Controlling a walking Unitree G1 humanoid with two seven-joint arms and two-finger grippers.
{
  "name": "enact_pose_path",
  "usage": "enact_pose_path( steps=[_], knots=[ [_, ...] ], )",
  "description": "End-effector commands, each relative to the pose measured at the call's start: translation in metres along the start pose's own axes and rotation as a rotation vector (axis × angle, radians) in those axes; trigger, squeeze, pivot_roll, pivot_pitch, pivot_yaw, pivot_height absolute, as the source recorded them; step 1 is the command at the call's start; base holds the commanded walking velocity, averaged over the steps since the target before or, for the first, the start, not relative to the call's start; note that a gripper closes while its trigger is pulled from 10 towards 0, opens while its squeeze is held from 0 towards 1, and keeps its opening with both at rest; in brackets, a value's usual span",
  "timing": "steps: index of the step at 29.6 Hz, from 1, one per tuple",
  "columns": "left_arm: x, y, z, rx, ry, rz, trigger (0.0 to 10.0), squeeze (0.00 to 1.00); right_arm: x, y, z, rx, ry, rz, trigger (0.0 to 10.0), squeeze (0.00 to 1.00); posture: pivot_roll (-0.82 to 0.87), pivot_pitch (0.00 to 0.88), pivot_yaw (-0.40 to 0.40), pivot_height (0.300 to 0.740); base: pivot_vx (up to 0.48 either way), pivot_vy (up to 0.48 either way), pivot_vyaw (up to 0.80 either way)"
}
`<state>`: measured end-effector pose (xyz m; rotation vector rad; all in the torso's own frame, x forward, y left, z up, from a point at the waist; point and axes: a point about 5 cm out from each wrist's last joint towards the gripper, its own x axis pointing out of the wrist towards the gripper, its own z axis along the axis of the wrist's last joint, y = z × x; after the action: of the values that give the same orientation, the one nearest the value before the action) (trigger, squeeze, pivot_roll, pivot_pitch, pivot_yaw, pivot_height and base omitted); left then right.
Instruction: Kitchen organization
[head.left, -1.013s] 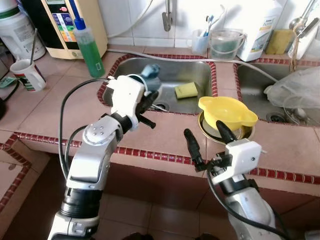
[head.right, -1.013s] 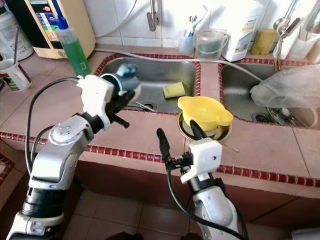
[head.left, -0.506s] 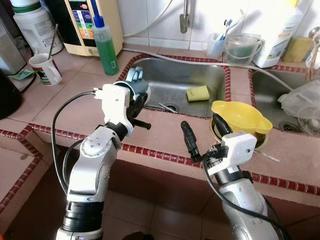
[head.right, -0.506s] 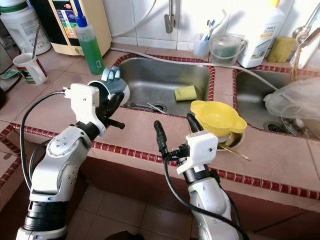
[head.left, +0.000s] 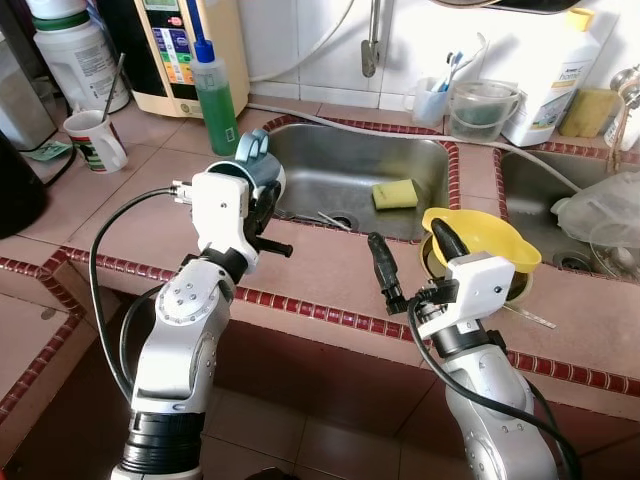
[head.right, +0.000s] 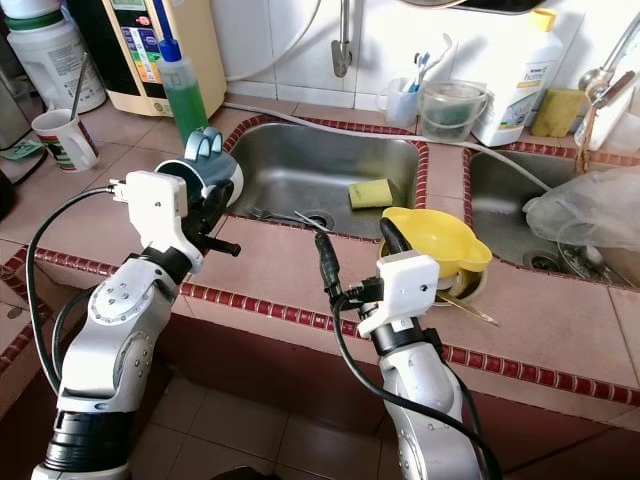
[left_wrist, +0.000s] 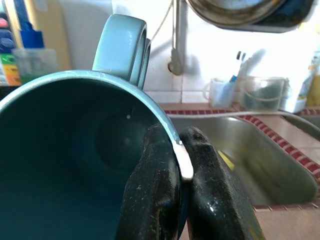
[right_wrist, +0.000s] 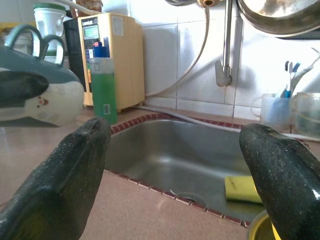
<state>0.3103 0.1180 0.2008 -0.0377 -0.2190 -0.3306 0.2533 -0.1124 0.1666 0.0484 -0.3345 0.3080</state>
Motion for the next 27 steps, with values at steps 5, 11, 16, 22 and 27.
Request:
enact_pose_path(
  steps=[5,11,16,22,27],
  knots=[
    [0.0001,-0.0006,0.0079,0.035,-0.041,-0.005,10.0,0.0,0.0024,-0.0037,0.0018,-0.012,-0.014,-0.012,10.0,0.0,0.0,0.046,0.047,0.711,0.0,0.0,0.0],
    [-0.0003,-0.0028,0.008,0.047,-0.047,-0.003,10.0,0.0,0.0031,-0.004,0.0016,-0.011,-0.016,-0.014,10.0,0.0,0.01,0.058,0.038,0.711,0.0,0.0,0.0],
    [-0.0026,-0.0031,0.0069,0.054,-0.044,0.001,10.0,0.0,0.004,-0.004,0.0017,-0.009,-0.017,-0.01,10.0,0.0,0.02,0.064,0.033,0.711,0.0,0.0,0.0],
    [-0.0049,-0.0035,0.006,0.062,-0.039,0.004,10.0,0.0,0.0059,-0.0023,0.0013,-0.002,-0.021,-0.003,10.0,0.0,0.03,0.065,0.031,0.711,0.0,0.0,0.0],
    [-0.0048,-0.0034,0.0058,0.06,-0.036,0.008,10.0,0.0,0.0075,-0.0025,0.0016,-0.002,-0.023,0.0,10.0,0.0,0.03,0.063,0.032,0.711,0.0,0.0,0.0]
  ],
)
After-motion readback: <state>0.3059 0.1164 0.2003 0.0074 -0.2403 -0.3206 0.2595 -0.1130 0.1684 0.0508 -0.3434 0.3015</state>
